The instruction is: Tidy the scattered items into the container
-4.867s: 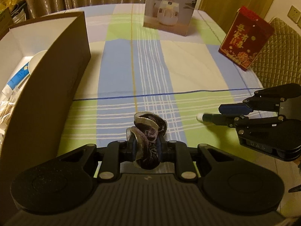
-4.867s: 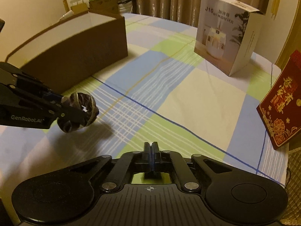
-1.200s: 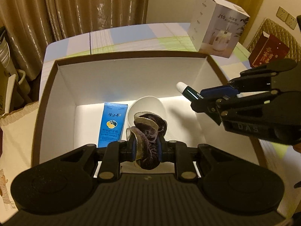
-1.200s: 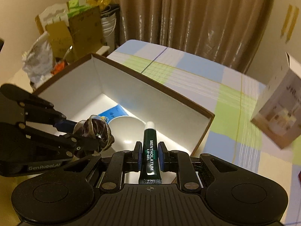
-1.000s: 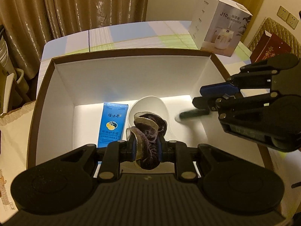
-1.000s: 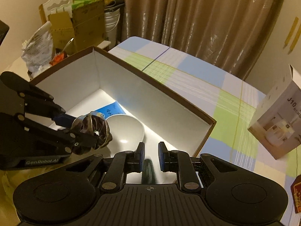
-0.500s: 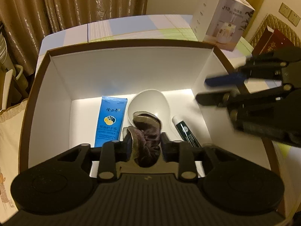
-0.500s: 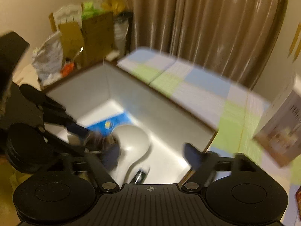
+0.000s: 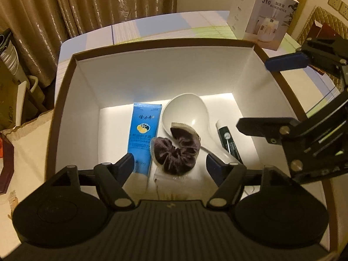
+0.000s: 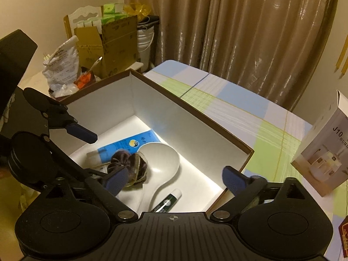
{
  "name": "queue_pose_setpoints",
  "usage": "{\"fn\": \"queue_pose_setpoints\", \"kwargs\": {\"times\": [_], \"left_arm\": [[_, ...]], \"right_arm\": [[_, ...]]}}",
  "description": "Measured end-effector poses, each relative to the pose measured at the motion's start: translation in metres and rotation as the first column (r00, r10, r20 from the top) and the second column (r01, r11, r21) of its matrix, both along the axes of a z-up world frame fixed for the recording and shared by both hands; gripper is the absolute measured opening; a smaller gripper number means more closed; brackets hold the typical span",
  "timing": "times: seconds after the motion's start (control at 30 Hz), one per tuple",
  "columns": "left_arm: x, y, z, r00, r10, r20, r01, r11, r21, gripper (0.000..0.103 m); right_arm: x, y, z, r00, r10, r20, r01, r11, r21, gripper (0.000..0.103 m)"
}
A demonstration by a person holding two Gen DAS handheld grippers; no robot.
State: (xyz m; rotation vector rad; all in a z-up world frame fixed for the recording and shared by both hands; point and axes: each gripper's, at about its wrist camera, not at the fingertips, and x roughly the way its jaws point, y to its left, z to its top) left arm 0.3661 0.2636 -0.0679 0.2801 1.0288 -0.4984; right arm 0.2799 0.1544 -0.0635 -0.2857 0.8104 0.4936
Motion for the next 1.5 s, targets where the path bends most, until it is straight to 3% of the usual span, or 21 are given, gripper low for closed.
{"fn": "queue_pose_setpoints", "kwargs": {"times": [0.6, 0.93, 1.07, 1.5], "left_arm": [[-0.032, 0.004, 0.031, 0.998, 0.027, 0.064, -0.029, 0.999, 0.039, 0.082], [-0.072, 0.005, 0.06, 0.989, 0.056, 0.135, -0.062, 0.997, 0.038, 0.09], [-0.092, 0.006, 0.071, 0.982, 0.091, 0.166, -0.098, 0.995, 0.032, 0.095], [-0.166, 0.002, 0.095, 0.945, 0.244, 0.22, -0.254, 0.967, 0.017, 0.099]], "right_arm": [[-0.038, -0.009, 0.016, 0.998, -0.067, 0.0, 0.067, 0.997, 0.043, 0.1], [-0.072, -0.023, 0.039, 0.996, -0.088, 0.019, 0.084, 0.988, 0.128, 0.1], [-0.089, -0.028, 0.048, 0.997, -0.073, 0.036, 0.066, 0.986, 0.151, 0.1], [-0.147, -0.054, 0.07, 0.996, 0.012, 0.088, -0.028, 0.981, 0.191, 0.1]]}}
